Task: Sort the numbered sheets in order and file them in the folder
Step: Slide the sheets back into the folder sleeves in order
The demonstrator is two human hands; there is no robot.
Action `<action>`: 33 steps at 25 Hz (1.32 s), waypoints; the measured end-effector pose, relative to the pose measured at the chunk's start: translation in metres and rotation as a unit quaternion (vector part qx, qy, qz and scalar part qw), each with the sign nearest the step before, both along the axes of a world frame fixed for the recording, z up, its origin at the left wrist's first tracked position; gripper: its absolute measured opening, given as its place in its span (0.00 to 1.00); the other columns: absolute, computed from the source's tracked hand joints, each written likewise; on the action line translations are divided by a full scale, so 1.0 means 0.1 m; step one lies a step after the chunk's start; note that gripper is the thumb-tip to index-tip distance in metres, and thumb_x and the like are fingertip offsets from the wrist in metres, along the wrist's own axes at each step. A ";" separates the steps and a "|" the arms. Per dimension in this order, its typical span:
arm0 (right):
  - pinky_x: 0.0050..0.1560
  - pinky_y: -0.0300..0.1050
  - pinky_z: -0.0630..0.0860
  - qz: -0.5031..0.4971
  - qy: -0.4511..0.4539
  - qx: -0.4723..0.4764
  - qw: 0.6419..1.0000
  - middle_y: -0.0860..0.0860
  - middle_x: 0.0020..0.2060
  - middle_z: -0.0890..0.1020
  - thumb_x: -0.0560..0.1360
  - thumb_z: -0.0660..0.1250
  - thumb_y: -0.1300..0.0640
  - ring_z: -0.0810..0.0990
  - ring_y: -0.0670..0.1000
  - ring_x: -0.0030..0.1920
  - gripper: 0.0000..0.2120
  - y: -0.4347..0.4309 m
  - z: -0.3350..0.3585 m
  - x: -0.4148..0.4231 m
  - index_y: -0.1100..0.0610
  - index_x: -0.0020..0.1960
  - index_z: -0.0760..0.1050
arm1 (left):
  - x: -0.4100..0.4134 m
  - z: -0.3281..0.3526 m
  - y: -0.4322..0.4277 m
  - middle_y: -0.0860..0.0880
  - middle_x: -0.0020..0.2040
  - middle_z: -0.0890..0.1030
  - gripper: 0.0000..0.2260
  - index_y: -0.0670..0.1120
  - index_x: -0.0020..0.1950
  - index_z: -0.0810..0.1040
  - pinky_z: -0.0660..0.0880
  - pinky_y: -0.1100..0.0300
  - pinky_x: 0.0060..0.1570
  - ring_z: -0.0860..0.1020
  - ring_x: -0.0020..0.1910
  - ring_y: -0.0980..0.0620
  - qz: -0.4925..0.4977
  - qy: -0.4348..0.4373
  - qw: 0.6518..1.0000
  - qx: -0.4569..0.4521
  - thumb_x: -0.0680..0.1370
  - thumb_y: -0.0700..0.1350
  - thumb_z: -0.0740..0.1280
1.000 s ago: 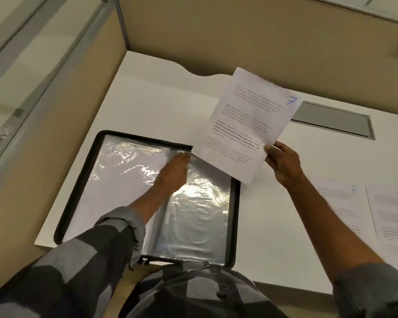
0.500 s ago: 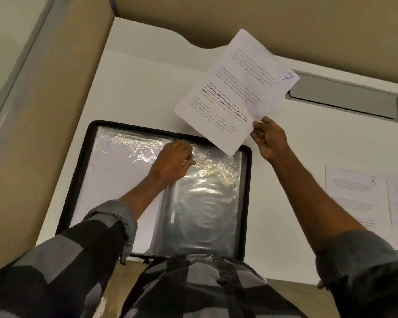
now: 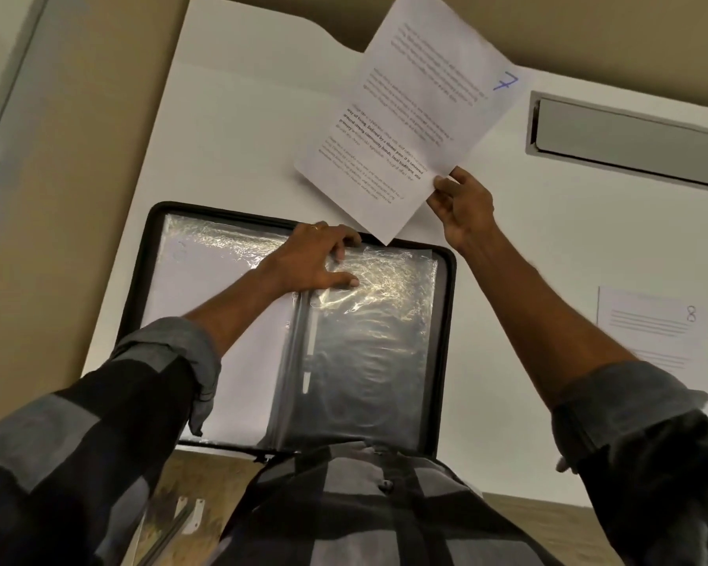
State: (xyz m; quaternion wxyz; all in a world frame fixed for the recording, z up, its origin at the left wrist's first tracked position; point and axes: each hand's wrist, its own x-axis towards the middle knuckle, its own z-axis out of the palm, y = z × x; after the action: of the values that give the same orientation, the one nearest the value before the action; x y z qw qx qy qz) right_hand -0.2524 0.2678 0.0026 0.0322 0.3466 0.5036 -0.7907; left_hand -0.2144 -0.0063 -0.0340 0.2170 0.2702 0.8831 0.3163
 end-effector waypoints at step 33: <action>0.51 0.45 0.83 0.141 0.001 0.062 0.988 0.53 0.48 0.87 0.78 0.68 0.70 0.87 0.52 0.50 0.10 0.13 0.01 -0.06 0.60 0.55 0.80 | 0.07 0.14 0.15 0.56 0.51 0.82 0.18 0.51 0.64 0.75 0.79 0.52 0.52 0.79 0.47 0.57 -0.029 0.042 0.998 0.034 0.80 0.61 0.67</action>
State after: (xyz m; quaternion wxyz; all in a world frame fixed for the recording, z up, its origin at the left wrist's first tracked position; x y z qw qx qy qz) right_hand -0.2586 0.2807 0.0037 0.1213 0.2726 0.5957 -0.7457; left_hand -0.2077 0.0086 -0.0196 0.1795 0.3157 0.8719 0.3285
